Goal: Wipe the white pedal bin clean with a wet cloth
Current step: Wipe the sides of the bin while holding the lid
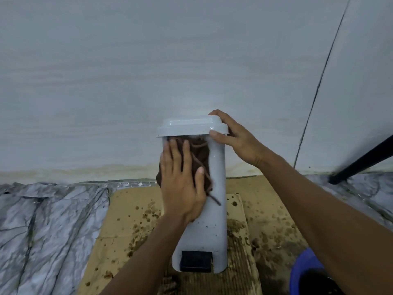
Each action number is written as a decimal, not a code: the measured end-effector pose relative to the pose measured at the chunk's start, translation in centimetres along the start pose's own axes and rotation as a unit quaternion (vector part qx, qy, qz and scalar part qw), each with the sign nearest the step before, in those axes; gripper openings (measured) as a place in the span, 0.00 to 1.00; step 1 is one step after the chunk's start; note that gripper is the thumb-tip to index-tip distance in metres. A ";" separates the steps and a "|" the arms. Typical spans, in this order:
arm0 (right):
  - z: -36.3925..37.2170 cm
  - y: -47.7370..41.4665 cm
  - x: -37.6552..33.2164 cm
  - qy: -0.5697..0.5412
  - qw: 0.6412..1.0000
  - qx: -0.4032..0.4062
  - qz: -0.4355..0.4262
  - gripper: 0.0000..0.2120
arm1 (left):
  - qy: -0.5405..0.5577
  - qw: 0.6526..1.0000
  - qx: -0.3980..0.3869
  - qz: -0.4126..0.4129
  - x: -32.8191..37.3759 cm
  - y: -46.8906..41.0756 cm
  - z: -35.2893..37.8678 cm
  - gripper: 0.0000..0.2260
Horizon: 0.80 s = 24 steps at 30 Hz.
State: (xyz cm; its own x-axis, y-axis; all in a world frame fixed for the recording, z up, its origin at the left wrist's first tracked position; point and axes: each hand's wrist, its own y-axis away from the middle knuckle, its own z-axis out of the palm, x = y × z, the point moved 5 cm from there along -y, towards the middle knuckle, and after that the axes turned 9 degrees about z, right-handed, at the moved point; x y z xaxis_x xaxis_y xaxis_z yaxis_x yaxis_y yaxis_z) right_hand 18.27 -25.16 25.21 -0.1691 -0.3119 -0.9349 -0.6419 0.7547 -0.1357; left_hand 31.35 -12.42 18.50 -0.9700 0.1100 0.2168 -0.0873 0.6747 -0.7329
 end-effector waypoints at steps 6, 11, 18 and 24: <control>-0.9 0.0 0.1 -0.005 0.999 0.034 0.014 0.15 | -0.043 0.978 -0.068 0.192 1.7 2.6 0.9 0.28; -0.4 0.1 -0.5 -0.001 0.999 0.032 0.013 0.15 | 0.002 0.996 -0.038 0.080 -2.1 3.9 -0.9 0.31; -0.9 0.4 -0.4 0.010 0.997 0.074 0.019 0.16 | -0.035 0.996 -0.042 0.068 4.2 -0.9 1.5 0.30; -0.4 0.6 -0.5 -0.018 0.997 0.071 0.006 0.19 | -0.043 0.979 -0.066 0.186 3.4 2.1 1.5 0.31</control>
State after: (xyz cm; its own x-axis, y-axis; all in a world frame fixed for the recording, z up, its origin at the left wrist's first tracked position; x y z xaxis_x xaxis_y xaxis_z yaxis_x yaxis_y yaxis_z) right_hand 17.62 -24.81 25.71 -0.1474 -0.2827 -0.9478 -0.5264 0.8337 -0.1668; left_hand 27.50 -11.71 16.74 -0.9450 0.3083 -0.1096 0.3012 0.6891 -0.6591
